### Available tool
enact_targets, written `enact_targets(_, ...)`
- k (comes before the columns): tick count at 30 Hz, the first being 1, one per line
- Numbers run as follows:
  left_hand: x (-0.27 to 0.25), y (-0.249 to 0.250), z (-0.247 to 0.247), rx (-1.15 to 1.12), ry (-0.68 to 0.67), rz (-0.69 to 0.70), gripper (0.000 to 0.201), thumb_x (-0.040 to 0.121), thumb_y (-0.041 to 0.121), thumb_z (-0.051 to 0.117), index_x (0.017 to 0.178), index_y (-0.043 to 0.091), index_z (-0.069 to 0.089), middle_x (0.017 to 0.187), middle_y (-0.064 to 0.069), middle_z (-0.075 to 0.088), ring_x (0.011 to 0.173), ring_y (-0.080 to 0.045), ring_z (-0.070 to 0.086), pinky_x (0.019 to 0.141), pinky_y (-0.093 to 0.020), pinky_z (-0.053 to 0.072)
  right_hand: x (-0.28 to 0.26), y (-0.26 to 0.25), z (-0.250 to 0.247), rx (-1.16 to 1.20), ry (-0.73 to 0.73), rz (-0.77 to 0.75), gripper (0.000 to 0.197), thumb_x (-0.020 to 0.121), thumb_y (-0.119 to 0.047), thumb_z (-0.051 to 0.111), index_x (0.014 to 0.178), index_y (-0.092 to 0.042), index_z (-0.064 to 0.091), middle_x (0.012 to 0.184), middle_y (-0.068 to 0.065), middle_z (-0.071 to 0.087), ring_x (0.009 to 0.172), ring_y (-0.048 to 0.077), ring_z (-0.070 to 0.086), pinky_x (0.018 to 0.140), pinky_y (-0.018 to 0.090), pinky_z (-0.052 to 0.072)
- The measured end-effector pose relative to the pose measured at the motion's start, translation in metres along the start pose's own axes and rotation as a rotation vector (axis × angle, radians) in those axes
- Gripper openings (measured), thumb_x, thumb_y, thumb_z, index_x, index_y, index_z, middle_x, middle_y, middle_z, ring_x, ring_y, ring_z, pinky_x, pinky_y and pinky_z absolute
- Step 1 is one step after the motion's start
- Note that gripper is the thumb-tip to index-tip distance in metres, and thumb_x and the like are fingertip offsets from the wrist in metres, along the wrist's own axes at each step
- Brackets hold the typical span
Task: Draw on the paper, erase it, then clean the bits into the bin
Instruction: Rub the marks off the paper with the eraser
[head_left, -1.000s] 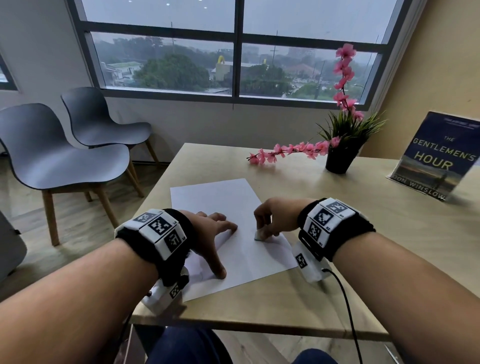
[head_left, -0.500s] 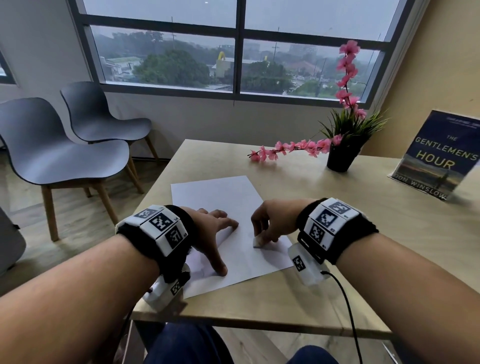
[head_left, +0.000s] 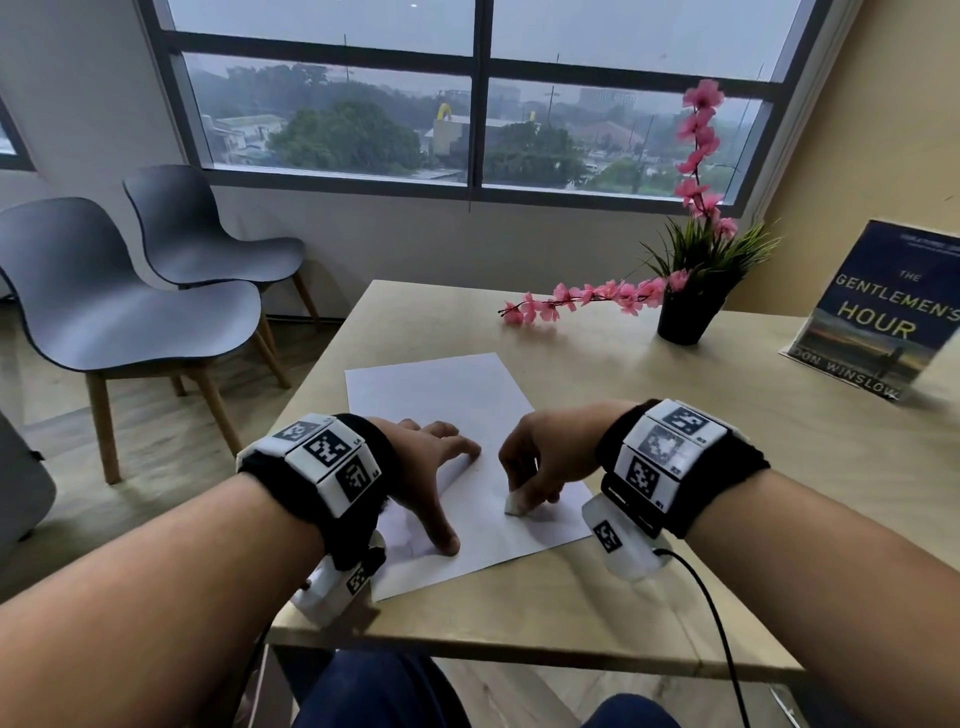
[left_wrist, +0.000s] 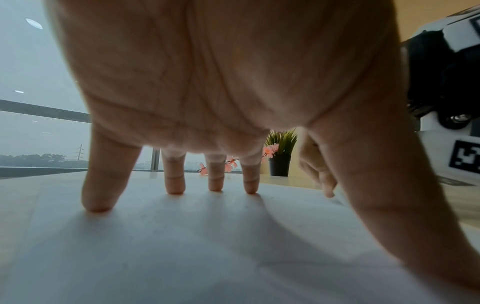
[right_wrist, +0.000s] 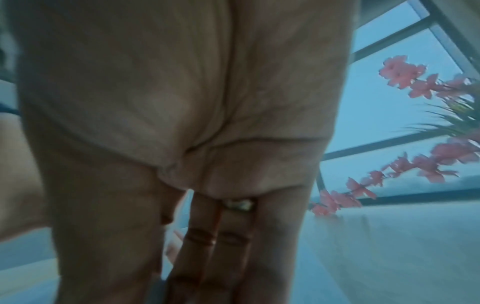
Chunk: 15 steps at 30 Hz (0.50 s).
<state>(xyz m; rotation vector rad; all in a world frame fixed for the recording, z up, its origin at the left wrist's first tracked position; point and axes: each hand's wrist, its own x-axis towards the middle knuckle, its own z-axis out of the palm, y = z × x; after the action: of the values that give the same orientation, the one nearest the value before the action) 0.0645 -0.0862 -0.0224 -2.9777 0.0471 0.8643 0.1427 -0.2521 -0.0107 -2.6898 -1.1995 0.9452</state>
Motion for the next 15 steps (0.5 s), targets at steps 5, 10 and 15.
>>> enact_targets(5, -0.001, 0.000, 0.000, 0.009, 0.005, 0.002, 0.115, 0.058, 0.070, 0.073, 0.147, 0.042, 0.007, 0.157, 0.016, 0.004, 0.143, -0.020, 0.017, 0.112, -0.046, 0.028, 0.012, -0.001, -0.008, -0.034, 0.113, 0.051, 0.022, 0.082, -0.040, 0.074, 0.087, -0.021, 0.064, 0.085, -0.002, 0.072, 0.071, 0.009, 0.064, 0.064, 0.022, 0.046)
enact_targets(10, -0.002, 0.002, -0.001, 0.013, 0.003, -0.015, 0.117, 0.059, 0.069, 0.073, 0.150, 0.036, 0.006, 0.158, 0.015, 0.003, 0.144, -0.019, 0.015, 0.113, -0.045, 0.027, 0.005, -0.003, 0.001, -0.006, 0.035, 0.003, 0.026, 0.082, -0.042, 0.073, 0.089, -0.018, 0.066, 0.087, -0.001, 0.074, 0.072, 0.008, 0.066, 0.065, 0.021, 0.047)
enact_targets(15, -0.002, 0.002, -0.001, 0.014, -0.002, -0.014, 0.118, 0.060, 0.069, 0.072, 0.150, 0.037, 0.005, 0.158, 0.015, 0.002, 0.144, -0.020, 0.015, 0.113, -0.044, 0.027, 0.012, -0.004, -0.004, -0.022, 0.097, 0.027, 0.026, 0.082, -0.044, 0.072, 0.089, -0.020, 0.065, 0.090, 0.002, 0.075, 0.073, 0.011, 0.065, 0.074, 0.028, 0.051)
